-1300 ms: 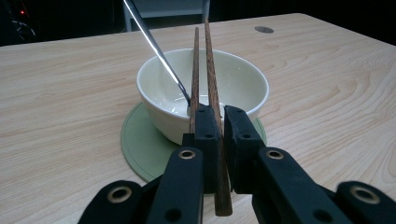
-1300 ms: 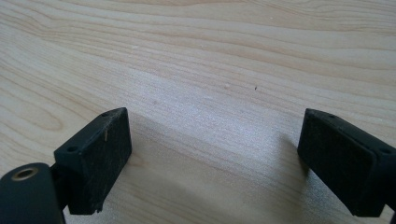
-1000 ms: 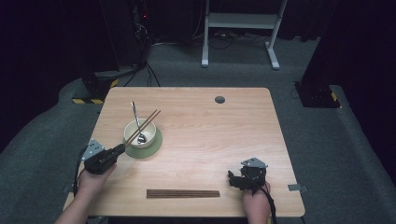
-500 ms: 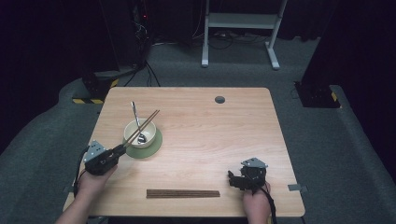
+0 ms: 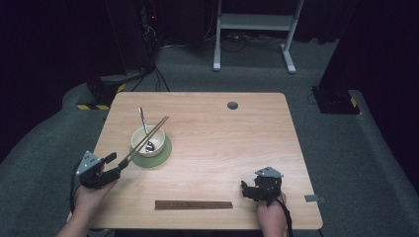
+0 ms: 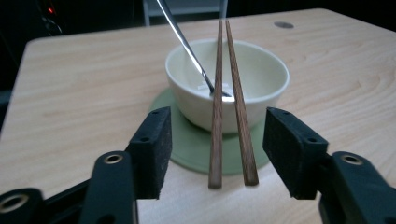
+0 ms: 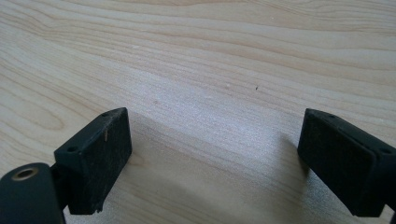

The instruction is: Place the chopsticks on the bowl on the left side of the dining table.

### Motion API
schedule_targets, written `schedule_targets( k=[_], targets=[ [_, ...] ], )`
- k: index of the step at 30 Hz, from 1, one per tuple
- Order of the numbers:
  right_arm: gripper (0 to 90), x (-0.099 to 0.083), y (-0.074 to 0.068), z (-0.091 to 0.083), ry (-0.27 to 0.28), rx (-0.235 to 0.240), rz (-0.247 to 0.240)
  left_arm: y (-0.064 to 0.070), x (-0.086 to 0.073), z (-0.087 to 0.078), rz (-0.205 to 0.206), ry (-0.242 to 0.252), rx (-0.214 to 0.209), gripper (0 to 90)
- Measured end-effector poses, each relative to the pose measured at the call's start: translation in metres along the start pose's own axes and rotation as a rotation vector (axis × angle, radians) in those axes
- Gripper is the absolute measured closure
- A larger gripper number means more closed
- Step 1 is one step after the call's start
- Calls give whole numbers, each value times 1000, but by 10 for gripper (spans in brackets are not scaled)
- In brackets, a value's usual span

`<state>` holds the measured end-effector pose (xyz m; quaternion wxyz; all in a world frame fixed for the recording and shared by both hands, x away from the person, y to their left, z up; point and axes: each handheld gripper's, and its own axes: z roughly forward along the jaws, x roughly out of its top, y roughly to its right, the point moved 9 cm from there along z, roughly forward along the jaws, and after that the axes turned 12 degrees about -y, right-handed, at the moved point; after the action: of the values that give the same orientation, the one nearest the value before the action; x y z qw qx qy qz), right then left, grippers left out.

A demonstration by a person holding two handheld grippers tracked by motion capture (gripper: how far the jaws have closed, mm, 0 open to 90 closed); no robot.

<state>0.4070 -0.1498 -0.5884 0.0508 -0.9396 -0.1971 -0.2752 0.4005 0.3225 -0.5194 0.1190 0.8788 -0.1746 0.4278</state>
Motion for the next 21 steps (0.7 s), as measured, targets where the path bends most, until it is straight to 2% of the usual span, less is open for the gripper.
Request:
schedule_targets(
  k=[7,14,21],
  targets=[
    [97,0,-1,0,0,5,-3,10,-6,11,53,-46,26,400],
    [97,0,-1,0,0,5,-3,14,-1,23,60,-51,43,525],
    [97,0,-1,0,0,4,-3,19,2,25,71,-35,44,645]
  ],
)
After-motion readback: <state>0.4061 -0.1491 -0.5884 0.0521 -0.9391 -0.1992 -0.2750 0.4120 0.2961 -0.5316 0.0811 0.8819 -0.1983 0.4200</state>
